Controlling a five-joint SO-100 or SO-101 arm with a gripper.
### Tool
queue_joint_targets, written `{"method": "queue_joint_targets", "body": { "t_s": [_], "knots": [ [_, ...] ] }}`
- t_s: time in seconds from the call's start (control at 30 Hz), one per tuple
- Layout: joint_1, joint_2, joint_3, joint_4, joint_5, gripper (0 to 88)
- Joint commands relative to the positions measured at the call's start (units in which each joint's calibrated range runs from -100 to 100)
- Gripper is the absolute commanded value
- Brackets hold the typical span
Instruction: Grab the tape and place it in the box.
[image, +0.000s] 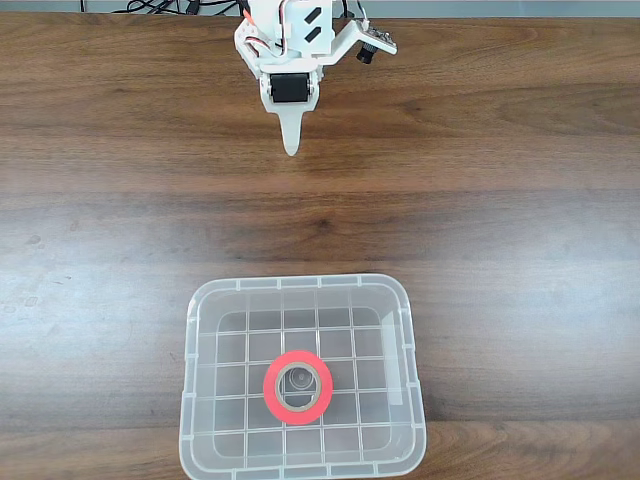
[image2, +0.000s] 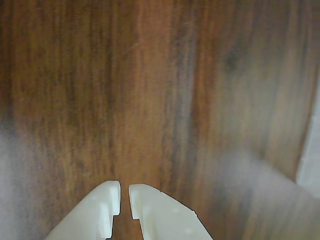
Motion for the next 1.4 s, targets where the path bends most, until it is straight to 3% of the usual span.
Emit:
{"method": "queue_joint_targets", "body": {
  "t_s": [0.0, 0.17, 1.37],
  "knots": [
    [-0.3, -11.9, 5.0, -0.9, -0.8, 1.2],
    [-0.3, -19.5, 6.5, 3.3, -0.7, 1.1],
    [0.3, -18.9, 6.3, 3.7, -0.8, 1.3]
  ]
}}
